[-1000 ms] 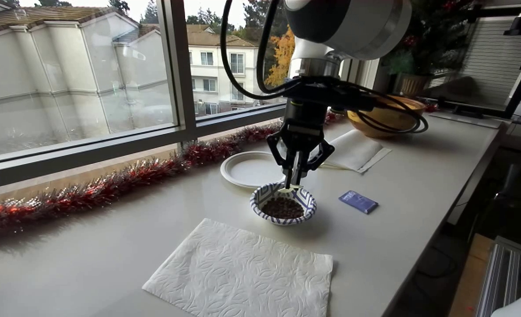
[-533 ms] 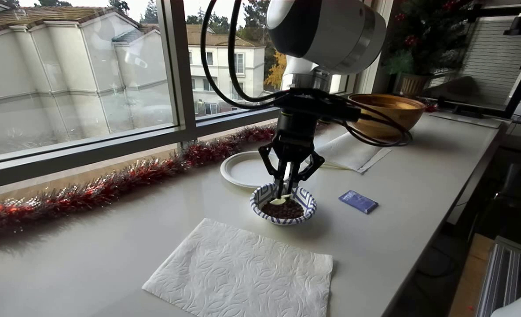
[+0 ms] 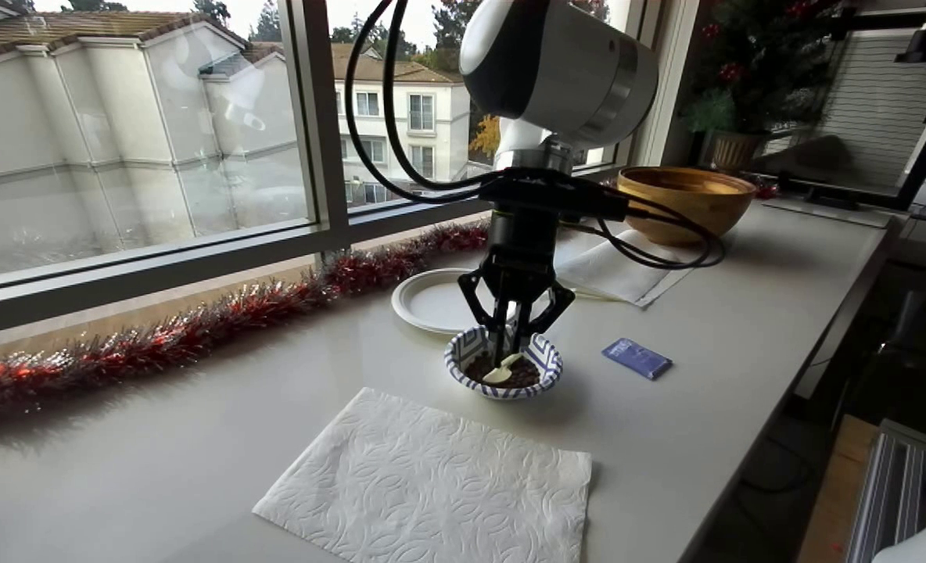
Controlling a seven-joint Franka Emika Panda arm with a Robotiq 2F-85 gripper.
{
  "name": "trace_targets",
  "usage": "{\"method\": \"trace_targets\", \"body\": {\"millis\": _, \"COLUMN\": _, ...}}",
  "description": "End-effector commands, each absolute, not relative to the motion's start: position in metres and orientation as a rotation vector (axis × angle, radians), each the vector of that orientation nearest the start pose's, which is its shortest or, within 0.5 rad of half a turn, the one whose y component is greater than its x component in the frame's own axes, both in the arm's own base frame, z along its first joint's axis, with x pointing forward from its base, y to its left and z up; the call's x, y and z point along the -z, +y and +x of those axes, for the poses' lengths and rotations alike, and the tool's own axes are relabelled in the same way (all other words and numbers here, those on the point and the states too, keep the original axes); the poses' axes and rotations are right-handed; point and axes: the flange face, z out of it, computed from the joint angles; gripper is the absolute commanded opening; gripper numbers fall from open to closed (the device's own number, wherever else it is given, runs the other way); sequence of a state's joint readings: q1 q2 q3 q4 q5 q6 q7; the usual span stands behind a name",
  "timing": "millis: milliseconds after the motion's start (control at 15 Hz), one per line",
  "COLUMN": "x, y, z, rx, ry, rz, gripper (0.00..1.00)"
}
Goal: Use the white spoon to place some contents from the bowl into the coffee cup.
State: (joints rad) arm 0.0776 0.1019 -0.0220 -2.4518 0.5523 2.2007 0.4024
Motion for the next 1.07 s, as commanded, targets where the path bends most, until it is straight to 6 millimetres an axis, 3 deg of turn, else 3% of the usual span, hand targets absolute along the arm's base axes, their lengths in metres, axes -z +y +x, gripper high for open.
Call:
{"method": "trace_targets", "body": {"millis": 0, "x": -0.240, "y": 0.044, "z": 0.451, "rx": -0.678, "ry": 1.014, "rz": -2.515, "gripper": 0.03}}
{"method": "trace_targets", "body": {"millis": 1000, "x": -0.215, "y": 0.031, "z": 0.470, "rx": -0.823, "ry": 1.073, "rz": -2.391, "gripper": 0.03}}
